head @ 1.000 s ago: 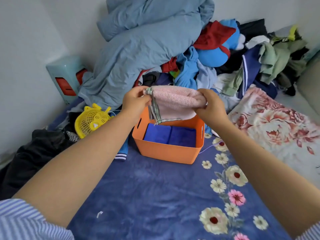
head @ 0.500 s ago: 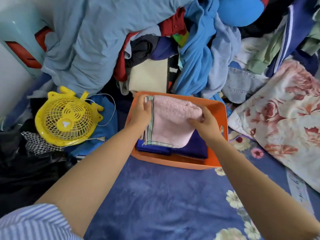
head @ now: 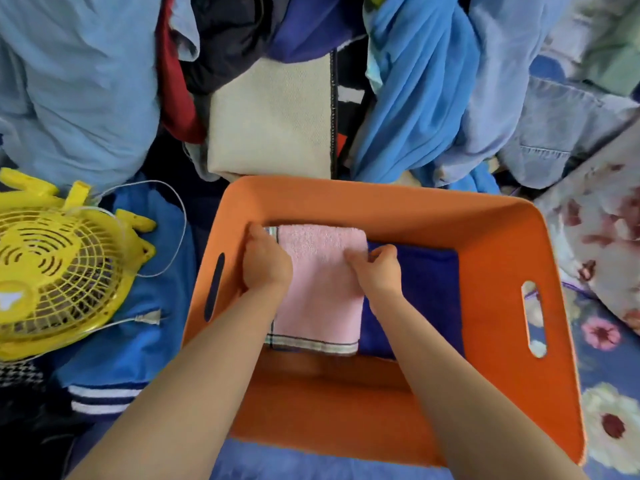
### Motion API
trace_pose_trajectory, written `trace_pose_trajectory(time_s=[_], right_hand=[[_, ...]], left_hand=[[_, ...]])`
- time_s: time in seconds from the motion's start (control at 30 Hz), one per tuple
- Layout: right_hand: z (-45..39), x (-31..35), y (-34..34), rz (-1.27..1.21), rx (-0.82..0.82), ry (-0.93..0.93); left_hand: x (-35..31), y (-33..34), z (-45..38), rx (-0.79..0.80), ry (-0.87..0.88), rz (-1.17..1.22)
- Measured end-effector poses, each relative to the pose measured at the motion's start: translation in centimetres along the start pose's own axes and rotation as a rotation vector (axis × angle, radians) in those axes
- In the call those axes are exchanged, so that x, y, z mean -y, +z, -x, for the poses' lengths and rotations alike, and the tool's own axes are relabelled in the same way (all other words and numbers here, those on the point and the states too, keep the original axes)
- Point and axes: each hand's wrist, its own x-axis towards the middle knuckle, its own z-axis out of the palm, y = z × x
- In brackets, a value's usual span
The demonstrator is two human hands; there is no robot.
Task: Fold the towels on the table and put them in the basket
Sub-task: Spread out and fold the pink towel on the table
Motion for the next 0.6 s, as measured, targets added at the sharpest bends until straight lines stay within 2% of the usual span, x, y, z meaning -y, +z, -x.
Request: trace_pose_trajectory(time_s=[0.1,0.2,0.33,0.4,0.43,0.5,0.6], right_hand=[[-1.3,-0.5,1.7,0.125,0.000,-0.035],[-0.9,-2.0,3.3,0.246,-0.030,-0.197],[0.1,-3.2,3.6,0.303,-0.143,-0.443],[0.5,-4.0,3.6,0.284,-0.129,-0.613],[0.5,-4.7,3.9,0.345,-0.098,-0.661],[0.0,-6.1,4.8,0.488,-0.014,-0.640],[-0.5,-5.9,4.8,0.709,0.042,-0.572]], left_hand=[[-0.4,1.3,-1.1,-0.010,0.019,0.007],[0.1,2.7,-1.1,-0.074,0.062,0.037],[3.0,4.4,-0.3,-0.358,0.569,-0.161],[4.2,5.1,0.1,-0.311,0.760,-0.292],[4.9,5.4,0.1,-0.258,0.794,-0.357],[5.5,5.5,0.2,-0.149,0.774,-0.440],[5.9,5.7,0.2,-0.017,0.617,-0.411]])
